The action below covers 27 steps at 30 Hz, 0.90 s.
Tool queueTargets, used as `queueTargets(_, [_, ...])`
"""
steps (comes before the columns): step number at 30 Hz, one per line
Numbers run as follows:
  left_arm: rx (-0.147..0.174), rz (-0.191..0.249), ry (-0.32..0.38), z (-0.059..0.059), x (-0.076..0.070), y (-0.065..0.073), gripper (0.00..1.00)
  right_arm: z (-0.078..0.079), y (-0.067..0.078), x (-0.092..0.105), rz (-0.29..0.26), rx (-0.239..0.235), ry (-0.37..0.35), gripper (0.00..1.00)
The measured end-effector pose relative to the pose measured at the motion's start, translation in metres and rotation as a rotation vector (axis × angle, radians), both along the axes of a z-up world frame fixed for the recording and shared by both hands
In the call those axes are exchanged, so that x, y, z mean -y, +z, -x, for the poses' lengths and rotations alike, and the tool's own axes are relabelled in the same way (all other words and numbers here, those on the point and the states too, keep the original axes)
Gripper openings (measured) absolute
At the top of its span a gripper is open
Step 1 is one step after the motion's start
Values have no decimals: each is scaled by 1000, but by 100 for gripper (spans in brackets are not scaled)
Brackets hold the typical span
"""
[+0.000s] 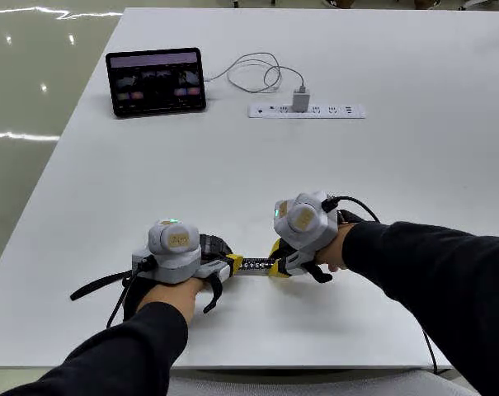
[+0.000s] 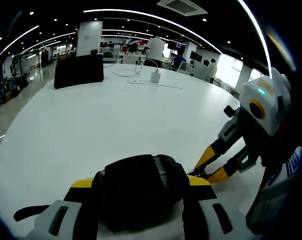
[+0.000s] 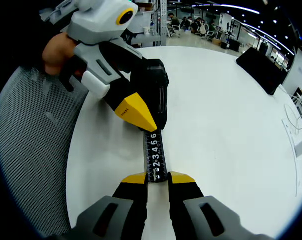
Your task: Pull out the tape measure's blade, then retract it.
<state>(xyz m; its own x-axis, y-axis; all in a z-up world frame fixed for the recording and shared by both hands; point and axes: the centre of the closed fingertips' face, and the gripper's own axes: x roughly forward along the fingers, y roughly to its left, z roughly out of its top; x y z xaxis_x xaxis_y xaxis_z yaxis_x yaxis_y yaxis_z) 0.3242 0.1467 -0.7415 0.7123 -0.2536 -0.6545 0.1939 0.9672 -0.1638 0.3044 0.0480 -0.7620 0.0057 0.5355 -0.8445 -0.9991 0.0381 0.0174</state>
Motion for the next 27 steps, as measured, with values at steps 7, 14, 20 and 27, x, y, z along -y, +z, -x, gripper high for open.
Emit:
queueTargets(7, [1, -1, 0, 0, 0, 0, 65, 0, 0, -4, -8, 0, -7, 11])
queueTargets(14, [1, -1, 1, 1, 0, 1, 65, 1, 0, -7, -15, 0, -11, 11])
queueTargets(20, [-3, 3, 0, 1, 0, 1, 64, 1, 0, -9, -17, -2, -6, 11])
queueTargets(27, [-2, 9, 8, 1, 0, 1, 64, 0, 0, -13, -34, -33, -42, 11])
